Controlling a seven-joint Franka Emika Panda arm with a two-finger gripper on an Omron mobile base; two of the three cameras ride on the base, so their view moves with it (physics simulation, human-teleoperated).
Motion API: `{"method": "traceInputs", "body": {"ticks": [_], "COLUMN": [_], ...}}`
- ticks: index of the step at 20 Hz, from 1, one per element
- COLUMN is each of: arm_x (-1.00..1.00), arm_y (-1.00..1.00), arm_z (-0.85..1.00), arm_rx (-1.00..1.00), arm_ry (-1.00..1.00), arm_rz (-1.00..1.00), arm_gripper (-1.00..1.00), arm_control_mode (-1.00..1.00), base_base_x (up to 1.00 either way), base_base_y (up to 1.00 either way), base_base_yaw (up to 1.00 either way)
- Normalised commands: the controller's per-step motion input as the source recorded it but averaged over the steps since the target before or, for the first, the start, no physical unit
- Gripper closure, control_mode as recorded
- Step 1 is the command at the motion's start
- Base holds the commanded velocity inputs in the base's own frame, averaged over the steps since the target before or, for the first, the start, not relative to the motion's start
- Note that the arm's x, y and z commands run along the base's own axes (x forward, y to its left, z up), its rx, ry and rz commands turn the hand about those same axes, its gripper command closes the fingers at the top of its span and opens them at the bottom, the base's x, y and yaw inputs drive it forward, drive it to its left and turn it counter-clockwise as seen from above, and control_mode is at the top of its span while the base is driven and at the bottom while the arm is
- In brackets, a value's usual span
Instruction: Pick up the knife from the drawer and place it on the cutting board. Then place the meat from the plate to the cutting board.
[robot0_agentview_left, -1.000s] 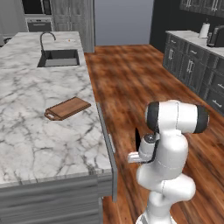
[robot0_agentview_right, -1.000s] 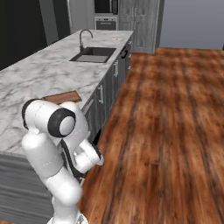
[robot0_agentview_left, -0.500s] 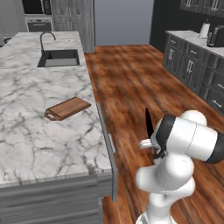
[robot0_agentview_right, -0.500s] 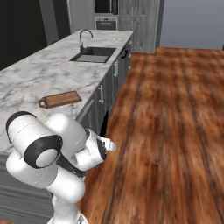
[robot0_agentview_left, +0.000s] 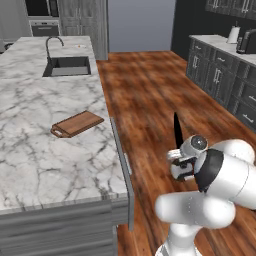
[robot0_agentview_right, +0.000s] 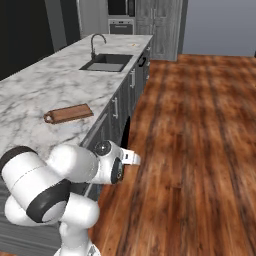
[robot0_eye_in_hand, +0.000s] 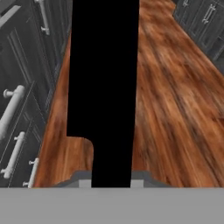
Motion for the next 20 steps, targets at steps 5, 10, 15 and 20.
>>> {"method": "traceInputs", "body": {"ticks": [5,10,15,20], "arm_x": [0.06,0.00,-0.14,-0.34], "arm_y": [-0.34,-0.19,-0.08,0.00], "arm_z": [1.00,0.99,0.61,-0.20], "arm_rx": [0.06,0.03,0.03,0.00], "arm_ry": [0.20,0.19,0.20,0.02], "arm_rz": [-0.02,-0.01,-0.02,0.00], "arm_gripper": [1.00,1.00,1.00,1.00], "arm_control_mode": [-1.00,-1.00,-1.00,-1.00], "base_base_x": [0.00,0.00,0.00,0.00], "base_base_y": [0.00,0.00,0.00,0.00], "base_base_yaw": [0.00,0.00,0.00,0.00]}}
